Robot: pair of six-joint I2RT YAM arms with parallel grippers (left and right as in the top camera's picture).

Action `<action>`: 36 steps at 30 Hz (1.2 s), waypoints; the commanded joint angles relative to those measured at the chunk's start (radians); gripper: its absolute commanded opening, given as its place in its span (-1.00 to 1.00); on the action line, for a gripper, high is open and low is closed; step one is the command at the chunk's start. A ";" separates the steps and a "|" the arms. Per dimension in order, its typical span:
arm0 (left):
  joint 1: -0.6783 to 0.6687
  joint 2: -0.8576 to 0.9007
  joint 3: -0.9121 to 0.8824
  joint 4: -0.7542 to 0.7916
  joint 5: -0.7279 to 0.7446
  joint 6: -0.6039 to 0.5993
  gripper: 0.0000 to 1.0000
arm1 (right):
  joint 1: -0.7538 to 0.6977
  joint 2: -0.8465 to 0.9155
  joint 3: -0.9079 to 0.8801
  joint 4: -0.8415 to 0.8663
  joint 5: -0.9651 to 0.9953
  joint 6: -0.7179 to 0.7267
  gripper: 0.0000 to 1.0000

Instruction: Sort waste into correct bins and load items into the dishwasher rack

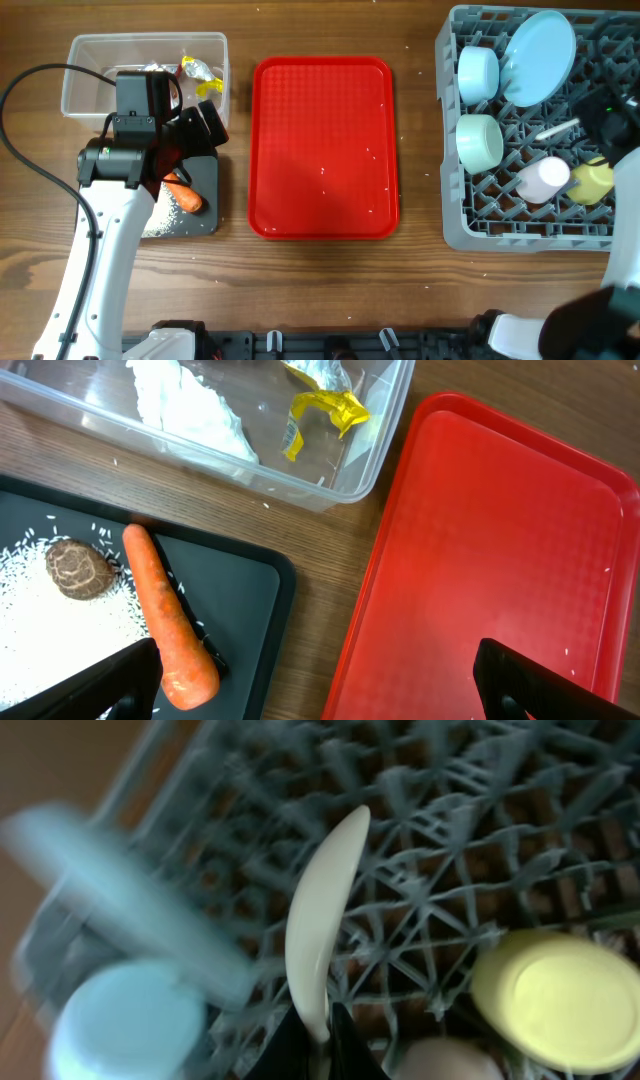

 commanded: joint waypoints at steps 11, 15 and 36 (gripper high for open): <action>0.004 -0.014 -0.004 0.002 0.005 -0.009 1.00 | -0.034 0.075 0.005 0.092 0.002 0.068 0.78; 0.004 -0.014 -0.004 0.002 0.005 -0.009 1.00 | -0.030 -0.156 0.005 -0.010 -0.454 -0.332 0.79; 0.004 -0.014 -0.004 0.002 0.005 -0.009 1.00 | 0.188 -0.818 -0.167 -0.233 -0.343 -0.347 1.00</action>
